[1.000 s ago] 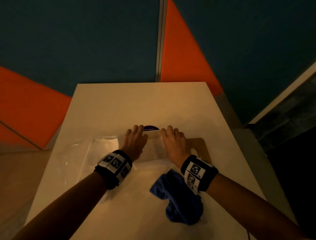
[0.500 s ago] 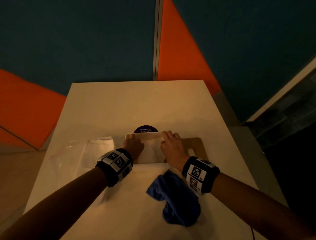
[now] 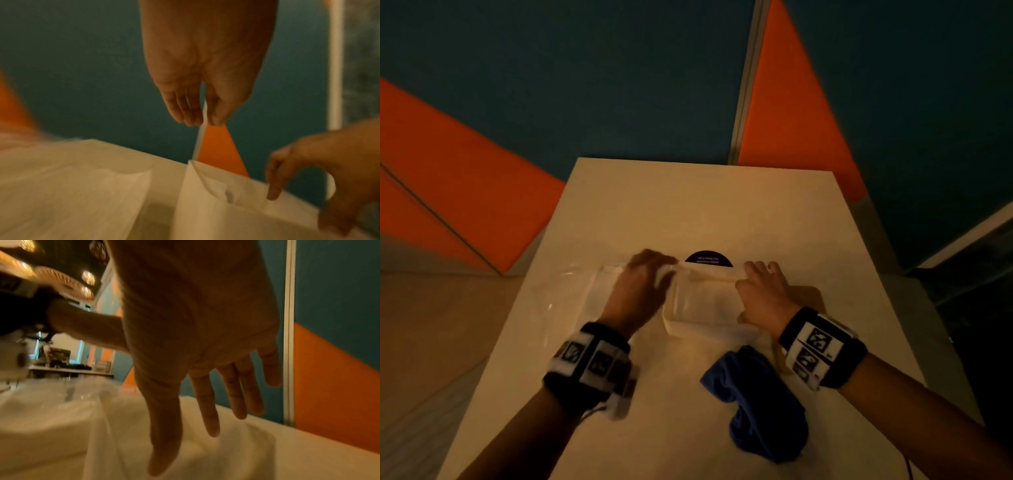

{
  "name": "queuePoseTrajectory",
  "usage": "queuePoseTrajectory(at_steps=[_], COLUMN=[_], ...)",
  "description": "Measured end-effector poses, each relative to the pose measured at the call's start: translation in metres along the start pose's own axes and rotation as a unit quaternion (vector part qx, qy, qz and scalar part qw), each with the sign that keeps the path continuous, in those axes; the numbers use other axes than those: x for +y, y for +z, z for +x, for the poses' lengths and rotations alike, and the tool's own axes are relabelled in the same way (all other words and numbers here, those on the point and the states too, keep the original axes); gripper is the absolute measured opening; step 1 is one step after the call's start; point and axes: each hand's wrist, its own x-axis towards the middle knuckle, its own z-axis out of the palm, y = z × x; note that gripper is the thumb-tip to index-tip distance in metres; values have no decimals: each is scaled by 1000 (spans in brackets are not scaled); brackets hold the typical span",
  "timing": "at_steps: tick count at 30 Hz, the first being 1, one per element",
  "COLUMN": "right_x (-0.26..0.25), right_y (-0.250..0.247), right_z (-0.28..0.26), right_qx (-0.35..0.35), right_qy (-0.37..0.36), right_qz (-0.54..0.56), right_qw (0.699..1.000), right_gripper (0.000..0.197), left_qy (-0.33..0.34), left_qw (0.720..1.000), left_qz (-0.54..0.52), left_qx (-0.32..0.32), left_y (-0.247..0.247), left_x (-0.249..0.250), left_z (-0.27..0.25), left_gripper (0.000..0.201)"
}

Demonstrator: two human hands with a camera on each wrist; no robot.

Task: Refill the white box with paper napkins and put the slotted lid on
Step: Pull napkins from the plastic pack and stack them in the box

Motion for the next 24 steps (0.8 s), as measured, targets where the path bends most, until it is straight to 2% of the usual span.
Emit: queuePoseTrajectory(at_steps=[1,2,3,5,7,10,14,18,24], right_x=[-3,-9,-17,-40,-69,-116,-166,-193,-200], right_y=[-10,-19,-30,-51,-68,-84,-88,-78,-65], right_z=[-4,-7,-9,-7,3,30,67,92,104], right_qx=[22,47,67,99,108,67,40,47,79], right_qy=[-7,-19,-39,-103,-182,-271,-330,-359,-369], right_qz=[12,28,49,87,103,111,38,-51,-123], right_qw=[1000,998,996,986,972,954,942,931,918], right_gripper=[44,40,38,32,26,33,40,47,37], left_qy=[-42,-98,-165,-277,-332,-359,-397,-386,-409], left_qw=[996,990,982,961,942,931,912,914,909], left_qz=[-20,-23,-20,-3,17,23,50,91,36], left_qx=[70,99,87,8,-45,-64,-89,-89,-69], left_y=[-8,-14,-18,-16,-11,-3,4,6,9], left_x=[-12,-25,-38,-64,-78,-83,-90,-93,-96], left_z=[-12,-24,-36,-56,-69,-74,-70,-72,-75], left_gripper=[22,21,21,30,42,53,60,54,52])
